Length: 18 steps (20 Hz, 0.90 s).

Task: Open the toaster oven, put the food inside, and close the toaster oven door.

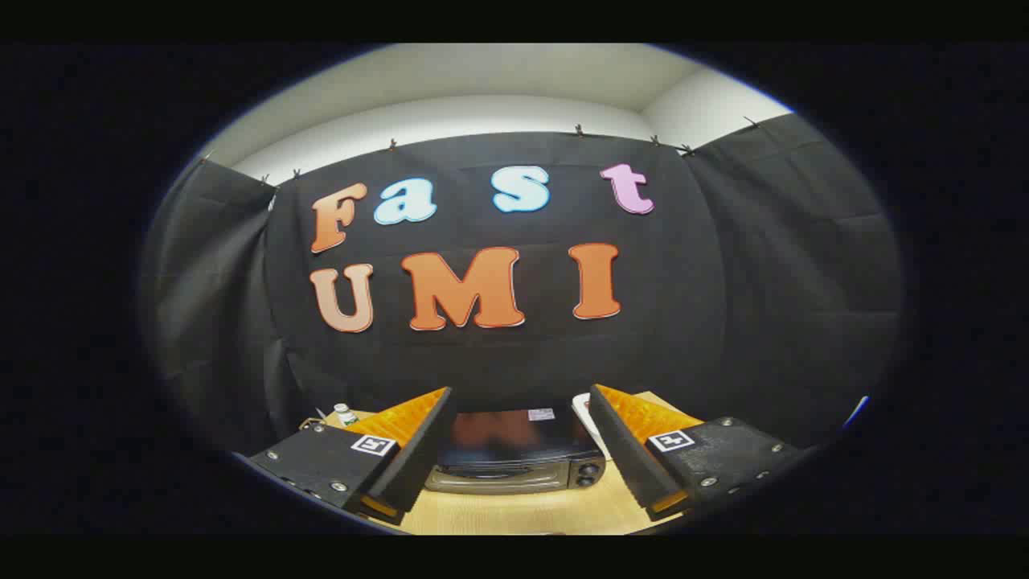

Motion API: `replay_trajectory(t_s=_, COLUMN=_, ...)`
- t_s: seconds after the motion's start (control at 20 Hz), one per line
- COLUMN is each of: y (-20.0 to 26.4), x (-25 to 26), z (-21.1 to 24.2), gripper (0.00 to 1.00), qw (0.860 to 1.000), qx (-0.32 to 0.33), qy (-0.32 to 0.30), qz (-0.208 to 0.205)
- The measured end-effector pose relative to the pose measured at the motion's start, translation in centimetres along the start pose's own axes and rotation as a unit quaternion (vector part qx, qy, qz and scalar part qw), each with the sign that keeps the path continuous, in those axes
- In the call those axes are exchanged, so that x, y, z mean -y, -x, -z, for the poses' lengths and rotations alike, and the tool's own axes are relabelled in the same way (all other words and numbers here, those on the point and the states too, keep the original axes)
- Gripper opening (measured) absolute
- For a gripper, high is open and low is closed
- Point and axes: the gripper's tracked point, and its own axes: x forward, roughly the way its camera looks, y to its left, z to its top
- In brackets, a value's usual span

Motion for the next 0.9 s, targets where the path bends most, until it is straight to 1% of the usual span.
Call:
replay_trajectory(t_s=0.1, y=1.1, x=-1.6, z=0.1, gripper=0.98, qw=1.0, qx=0.001, qy=-0.003, qz=-0.003)
replay_trajectory(t_s=0.25, y=2.0, x=-2.5, z=-0.1, gripper=0.98, qw=1.0, qx=0.004, qy=0.005, qz=0.0)
replay_trajectory(t_s=0.45, y=1.9, x=-3.5, z=-1.3, gripper=0.98, qw=1.0, qx=0.008, qy=0.03, qz=-0.004)
replay_trajectory(t_s=0.6, y=1.6, x=-4.3, z=-1.6, gripper=0.98, qw=1.0, qx=0.012, qy=0.024, qz=-0.009)
replay_trajectory(t_s=0.7, y=1.6, x=-4.9, z=-1.1, gripper=0.98, qw=0.999, qx=0.006, qy=0.027, qz=-0.02)
replay_trajectory(t_s=0.9, y=1.4, x=-5.1, z=-1.2, gripper=0.99, qw=0.999, qx=0.006, qy=0.033, qz=-0.022)
